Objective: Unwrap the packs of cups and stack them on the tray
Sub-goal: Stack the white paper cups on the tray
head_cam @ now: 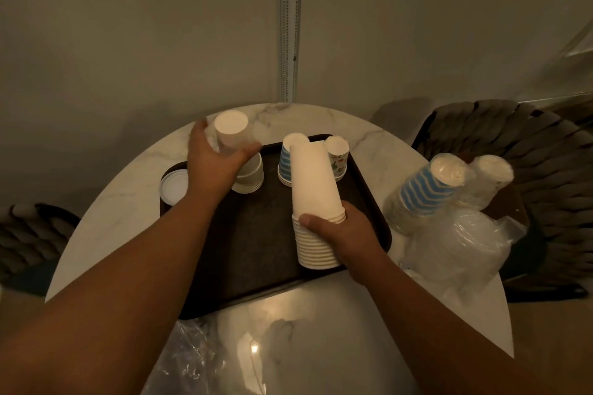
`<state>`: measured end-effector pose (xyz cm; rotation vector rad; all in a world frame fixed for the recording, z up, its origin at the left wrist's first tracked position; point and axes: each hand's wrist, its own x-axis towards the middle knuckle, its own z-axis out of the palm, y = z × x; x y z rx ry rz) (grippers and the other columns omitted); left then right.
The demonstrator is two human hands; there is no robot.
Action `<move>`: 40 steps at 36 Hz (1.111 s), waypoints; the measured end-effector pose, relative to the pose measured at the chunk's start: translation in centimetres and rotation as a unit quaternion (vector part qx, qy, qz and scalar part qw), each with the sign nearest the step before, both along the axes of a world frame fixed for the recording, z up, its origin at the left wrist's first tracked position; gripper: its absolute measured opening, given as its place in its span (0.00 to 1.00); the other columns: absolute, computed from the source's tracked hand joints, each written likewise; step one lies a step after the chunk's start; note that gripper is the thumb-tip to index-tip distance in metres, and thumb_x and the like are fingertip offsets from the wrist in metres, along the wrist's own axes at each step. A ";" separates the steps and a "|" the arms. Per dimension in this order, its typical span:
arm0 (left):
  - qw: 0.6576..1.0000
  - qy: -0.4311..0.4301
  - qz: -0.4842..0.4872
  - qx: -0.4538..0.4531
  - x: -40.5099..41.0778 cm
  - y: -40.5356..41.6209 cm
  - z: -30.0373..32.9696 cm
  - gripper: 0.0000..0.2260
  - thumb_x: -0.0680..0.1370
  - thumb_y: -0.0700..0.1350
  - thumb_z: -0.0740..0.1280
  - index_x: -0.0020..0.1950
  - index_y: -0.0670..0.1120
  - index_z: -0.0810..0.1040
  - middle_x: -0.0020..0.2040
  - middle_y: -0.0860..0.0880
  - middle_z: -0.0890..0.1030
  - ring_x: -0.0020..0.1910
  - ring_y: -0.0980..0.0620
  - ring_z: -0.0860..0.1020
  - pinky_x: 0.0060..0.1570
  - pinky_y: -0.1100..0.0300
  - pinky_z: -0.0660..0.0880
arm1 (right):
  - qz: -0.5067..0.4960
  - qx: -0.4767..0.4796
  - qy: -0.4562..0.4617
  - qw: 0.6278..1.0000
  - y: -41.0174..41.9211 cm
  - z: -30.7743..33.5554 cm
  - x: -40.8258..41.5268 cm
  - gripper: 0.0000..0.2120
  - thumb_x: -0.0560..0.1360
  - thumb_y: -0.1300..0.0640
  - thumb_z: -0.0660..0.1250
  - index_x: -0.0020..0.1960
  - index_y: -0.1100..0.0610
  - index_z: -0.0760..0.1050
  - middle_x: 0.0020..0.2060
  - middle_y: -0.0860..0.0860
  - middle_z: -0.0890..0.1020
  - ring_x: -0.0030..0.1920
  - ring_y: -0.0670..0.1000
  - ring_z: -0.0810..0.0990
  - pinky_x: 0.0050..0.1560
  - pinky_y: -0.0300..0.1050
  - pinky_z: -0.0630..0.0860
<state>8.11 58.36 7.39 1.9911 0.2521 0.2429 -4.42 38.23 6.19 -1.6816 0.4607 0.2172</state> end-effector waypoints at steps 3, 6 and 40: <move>0.991 -0.090 0.089 -0.045 -3.4 -0.6 1.1 0.36 0.71 0.63 0.70 0.73 0.47 0.66 0.69 0.47 0.72 0.67 0.50 0.72 0.67 0.49 0.71 | 0.014 0.053 0.017 0.998 -0.2 0.4 0.1 0.33 0.52 0.39 0.77 0.54 0.49 0.75 0.53 0.51 0.82 0.52 0.51 0.81 0.52 0.48 0.80; 0.990 -0.057 0.001 -0.130 -6.4 -2.4 2.1 0.25 0.73 0.56 0.73 0.66 0.47 0.72 0.58 0.51 0.78 0.55 0.56 0.78 0.57 0.58 0.76 | 0.059 0.062 0.025 0.996 -0.2 1.2 0.1 0.33 0.53 0.40 0.76 0.55 0.50 0.76 0.51 0.50 0.83 0.51 0.50 0.82 0.50 0.46 0.79; 0.953 -0.058 0.041 -0.295 -0.9 -2.7 9.8 0.29 0.58 0.52 0.80 0.55 0.49 0.75 0.51 0.48 0.82 0.49 0.50 0.83 0.49 0.49 0.81 | 0.045 -0.175 -0.065 0.981 -0.1 1.8 0.4 0.35 0.58 0.45 0.82 0.61 0.47 0.71 0.53 0.44 0.76 0.54 0.46 0.76 0.49 0.40 0.72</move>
